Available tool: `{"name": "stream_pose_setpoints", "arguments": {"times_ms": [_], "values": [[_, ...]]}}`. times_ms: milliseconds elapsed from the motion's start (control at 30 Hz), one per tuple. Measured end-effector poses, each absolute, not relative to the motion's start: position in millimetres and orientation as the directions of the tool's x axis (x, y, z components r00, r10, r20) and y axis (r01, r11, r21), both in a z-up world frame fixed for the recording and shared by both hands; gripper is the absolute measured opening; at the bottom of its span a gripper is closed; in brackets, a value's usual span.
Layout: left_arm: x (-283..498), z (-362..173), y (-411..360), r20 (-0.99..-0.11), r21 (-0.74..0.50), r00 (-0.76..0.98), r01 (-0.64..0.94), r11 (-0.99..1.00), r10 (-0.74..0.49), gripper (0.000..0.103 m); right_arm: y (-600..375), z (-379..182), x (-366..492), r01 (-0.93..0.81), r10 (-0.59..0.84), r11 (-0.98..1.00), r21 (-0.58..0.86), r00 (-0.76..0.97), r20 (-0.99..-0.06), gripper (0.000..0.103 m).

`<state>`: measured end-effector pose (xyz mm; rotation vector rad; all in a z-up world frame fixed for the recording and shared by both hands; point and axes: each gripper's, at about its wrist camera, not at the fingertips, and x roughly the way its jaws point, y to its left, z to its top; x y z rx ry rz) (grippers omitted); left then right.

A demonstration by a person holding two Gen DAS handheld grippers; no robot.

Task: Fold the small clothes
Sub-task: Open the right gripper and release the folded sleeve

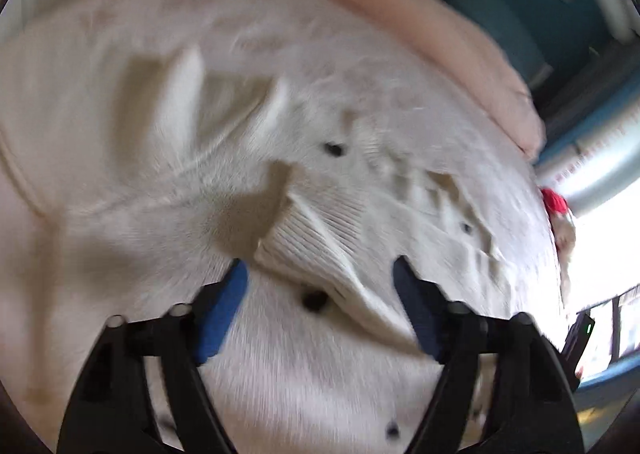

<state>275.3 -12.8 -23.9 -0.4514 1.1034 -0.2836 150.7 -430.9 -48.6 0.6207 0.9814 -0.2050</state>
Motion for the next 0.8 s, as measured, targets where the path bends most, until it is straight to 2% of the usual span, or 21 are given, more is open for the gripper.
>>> {"name": "stream_pose_setpoints", "arguments": {"times_ms": [33, 67, 133, 200, 267, 300, 367, 433, 500, 533, 667, 700, 733, 767, 800], "values": [[284.5, -38.9, -14.2, -0.805, -0.485, 0.407, -0.032, 0.874, -0.432, 0.033, -431.9, -51.6, 155.2, 0.433, 0.112, 0.804, 0.407, 0.561, -0.820, 0.027], [289.3, -46.7, -14.6, -0.811, -0.482, 0.402, -0.049, 0.875, -0.425, 0.026, -430.8, -51.7, 159.9, 0.406, 0.130, 0.806, 0.431, 0.589, -0.798, 0.012], [295.6, -48.4, -18.1, -0.802, -0.485, 0.422, -0.044, 0.874, -0.423, 0.013, -429.4, -31.2, 165.5, 0.362, 0.127, 0.813, 0.457, 0.655, -0.744, 0.010], [297.1, -37.0, -24.9, -0.773, -0.493, 0.451, 0.016, 0.870, -0.446, 0.013, -426.7, 3.9, 164.2, 0.302, 0.073, 0.855, 0.421, 0.735, -0.674, 0.010], [296.2, -27.5, -38.3, -0.756, -0.455, 0.488, 0.086, 0.886, -0.436, 0.013, -429.4, 22.5, 161.3, 0.277, 0.038, 0.878, 0.390, 0.772, -0.635, 0.010], [295.8, -29.0, -43.4, -0.763, -0.435, 0.487, 0.098, 0.895, -0.425, 0.013, -429.8, 20.8, 162.2, 0.288, -0.004, 0.898, 0.334, 0.763, -0.647, 0.011], [298.6, -46.5, -51.1, -0.793, -0.413, 0.452, 0.094, 0.906, -0.409, 0.013, -437.3, -13.9, 175.0, 0.337, -0.046, 0.910, 0.243, 0.664, -0.747, 0.012], [290.8, -53.9, -49.7, -0.789, -0.397, 0.472, 0.096, 0.913, -0.393, 0.015, -443.8, -48.2, 180.6, 0.365, -0.003, 0.901, 0.235, 0.546, -0.838, 0.016], [278.5, -47.0, -43.9, -0.775, -0.393, 0.494, 0.112, 0.913, -0.394, 0.017, -438.6, -31.2, 162.6, 0.370, -0.040, 0.899, 0.234, 0.601, -0.798, 0.024], [275.1, -44.6, -43.5, -0.772, -0.390, 0.501, 0.114, 0.914, -0.392, 0.018, -435.5, -20.1, 152.7, 0.376, -0.058, 0.897, 0.232, 0.621, -0.782, 0.034], [234.4, -20.2, -23.5, -0.742, -0.347, 0.557, 0.159, 0.924, -0.374, 0.018, -412.3, 12.4, 89.4, 0.345, -0.017, 0.897, 0.276, 0.651, -0.759, 0.041], [222.5, -16.2, -14.7, -0.742, -0.336, 0.561, 0.162, 0.928, -0.367, 0.022, -404.3, 12.6, 75.3, 0.341, -0.010, 0.902, 0.265, 0.631, -0.776, 0.047], [207.5, -11.5, -1.6, -0.745, -0.329, 0.562, 0.158, 0.931, -0.359, 0.031, -396.7, 10.9, 58.1, 0.340, -0.004, 0.905, 0.257, 0.610, -0.792, 0.052], [195.5, -8.5, 13.0, -0.749, -0.325, 0.563, 0.148, 0.934, -0.349, 0.037, -389.4, 7.3, 30.5, 0.345, 0.006, 0.903, 0.256, 0.586, -0.810, 0.055], [176.4, -5.8, 31.3, -0.757, -0.319, 0.564, 0.119, 0.940, -0.328, 0.049, -382.6, 3.8, 17.4, 0.350, 0.013, 0.901, 0.255, 0.567, -0.824, 0.056]]}}
